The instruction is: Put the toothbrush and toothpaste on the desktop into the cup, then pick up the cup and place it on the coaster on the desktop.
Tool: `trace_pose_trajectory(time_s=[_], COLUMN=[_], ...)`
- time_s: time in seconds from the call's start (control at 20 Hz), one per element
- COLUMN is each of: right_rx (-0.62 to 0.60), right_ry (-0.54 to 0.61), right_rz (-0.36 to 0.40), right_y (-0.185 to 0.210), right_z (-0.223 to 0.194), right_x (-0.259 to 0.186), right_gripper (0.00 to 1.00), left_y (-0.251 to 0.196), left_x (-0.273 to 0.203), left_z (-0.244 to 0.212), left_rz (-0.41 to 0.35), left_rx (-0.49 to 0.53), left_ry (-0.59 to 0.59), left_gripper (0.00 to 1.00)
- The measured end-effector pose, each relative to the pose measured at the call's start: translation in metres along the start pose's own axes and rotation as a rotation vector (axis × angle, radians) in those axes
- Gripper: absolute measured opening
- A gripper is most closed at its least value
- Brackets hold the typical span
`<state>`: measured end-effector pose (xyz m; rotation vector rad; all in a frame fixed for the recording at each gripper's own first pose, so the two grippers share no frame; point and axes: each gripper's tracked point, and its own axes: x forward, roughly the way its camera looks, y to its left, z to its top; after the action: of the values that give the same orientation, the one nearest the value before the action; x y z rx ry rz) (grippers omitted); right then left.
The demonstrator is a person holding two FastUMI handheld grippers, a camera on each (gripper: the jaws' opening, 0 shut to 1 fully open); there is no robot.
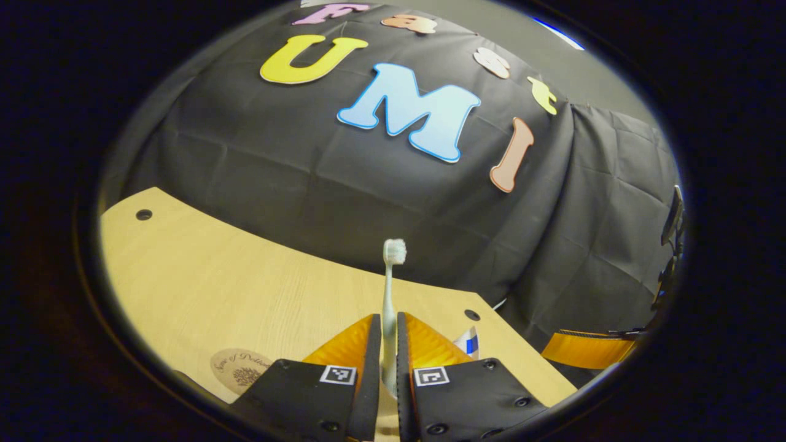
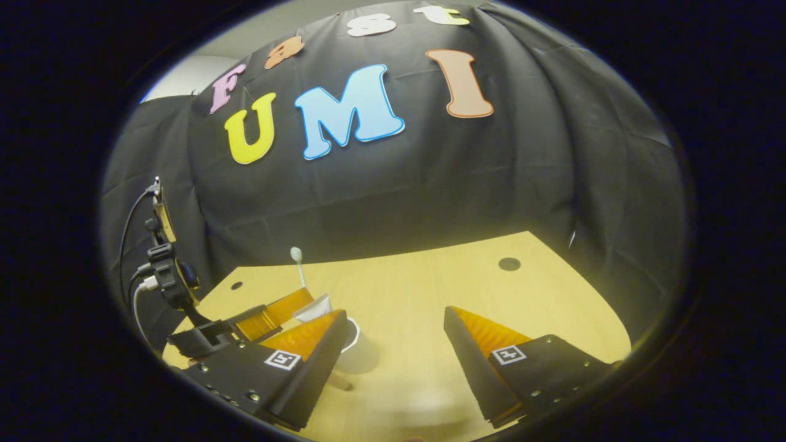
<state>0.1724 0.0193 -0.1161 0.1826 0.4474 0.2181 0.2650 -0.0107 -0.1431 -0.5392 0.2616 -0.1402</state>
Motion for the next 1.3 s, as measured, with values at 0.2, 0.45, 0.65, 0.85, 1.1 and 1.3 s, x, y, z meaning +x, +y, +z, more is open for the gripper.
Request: trace_pose_trajectory(time_s=[0.2, 0.45, 0.65, 0.85, 1.1, 1.3], right_rx=[0.01, -0.003, -0.007, -0.024, -0.076, -0.127], right_ry=[0.018, 0.039, 0.055, 0.112, 0.168, 0.264], right_rz=[0.007, 0.025, 0.036, 0.042, 0.046, 0.029], right_y=[0.005, 0.018, 0.029, 0.044, 0.064, 0.076], right_z=[-0.002, -0.001, -0.001, -0.01, -0.016, -0.029], right_x=[0.001, 0.002, 0.003, 0.004, 0.005, 0.01], right_gripper=[0.97, 0.97, 0.97, 0.97, 0.97, 0.97], left_y=[-0.001, 0.008, 0.012, 0.024, 0.036, 0.048], left_x=[-0.006, -0.022, -0.037, -0.058, -0.086, -0.11], left_z=[-0.004, 0.01, 0.02, 0.032, 0.049, 0.057], left_rz=[0.004, 0.036, 0.06, 0.104, 0.133, 0.166], left_rx=[0.0, -0.011, 0.019, 0.068, 0.128, 0.178], left_ry=[0.028, -0.004, -0.012, -0.02, -0.038, -0.042], left_gripper=[0.37, 0.89, 0.87, 0.87, 0.96, 0.99])
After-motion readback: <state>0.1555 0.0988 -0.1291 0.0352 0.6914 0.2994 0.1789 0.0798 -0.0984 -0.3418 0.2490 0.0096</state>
